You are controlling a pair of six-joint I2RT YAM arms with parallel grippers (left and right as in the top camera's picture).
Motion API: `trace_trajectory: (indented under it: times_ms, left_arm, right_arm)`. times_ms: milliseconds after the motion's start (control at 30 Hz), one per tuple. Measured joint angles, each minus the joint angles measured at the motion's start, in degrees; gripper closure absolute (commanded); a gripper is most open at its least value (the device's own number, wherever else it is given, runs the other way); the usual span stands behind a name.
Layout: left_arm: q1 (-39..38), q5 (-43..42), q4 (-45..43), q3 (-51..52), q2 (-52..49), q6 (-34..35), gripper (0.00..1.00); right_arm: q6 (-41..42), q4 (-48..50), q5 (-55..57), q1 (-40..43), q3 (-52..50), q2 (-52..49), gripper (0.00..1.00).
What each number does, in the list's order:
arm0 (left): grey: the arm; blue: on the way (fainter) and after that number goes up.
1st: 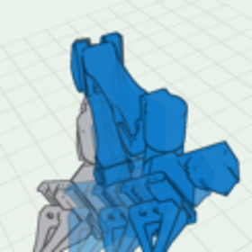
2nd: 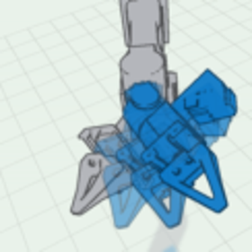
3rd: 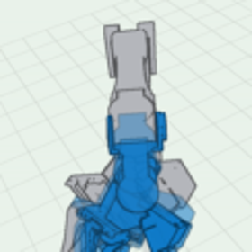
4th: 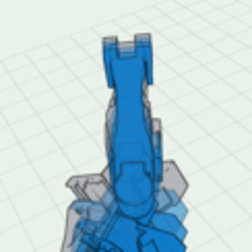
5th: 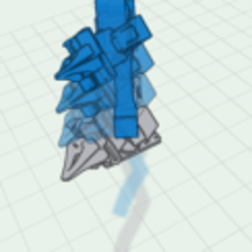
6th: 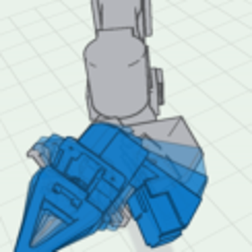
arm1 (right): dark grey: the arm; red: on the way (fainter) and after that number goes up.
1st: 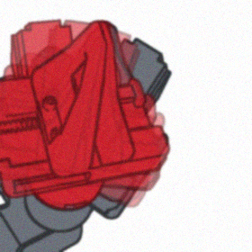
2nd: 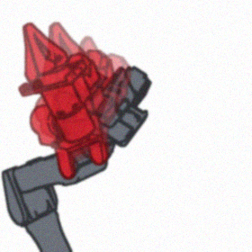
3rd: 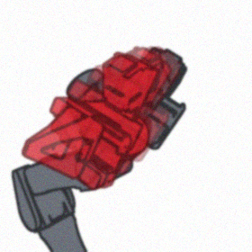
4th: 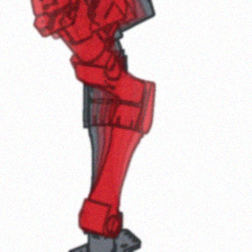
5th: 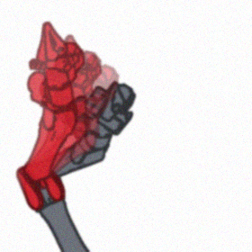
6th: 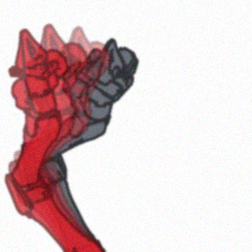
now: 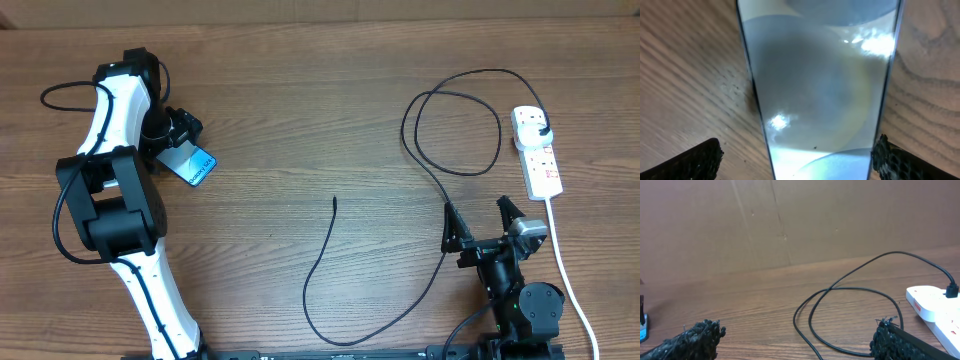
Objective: Plug charger to phone and switch on socket
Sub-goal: 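Close the left gripper on the phone's short edge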
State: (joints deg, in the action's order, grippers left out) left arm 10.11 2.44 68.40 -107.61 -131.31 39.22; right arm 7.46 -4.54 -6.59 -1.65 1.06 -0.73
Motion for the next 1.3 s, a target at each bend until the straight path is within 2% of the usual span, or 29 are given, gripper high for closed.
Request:
trace_trajectory:
  times_ms: [1300]
  left_arm:
    - [-0.74, -0.02, -6.49, 4.02, 0.00, 2.45, 0.00]
  right_arm:
    - [-0.02, 0.00, 0.00, 0.00, 0.00, 0.00, 0.00]
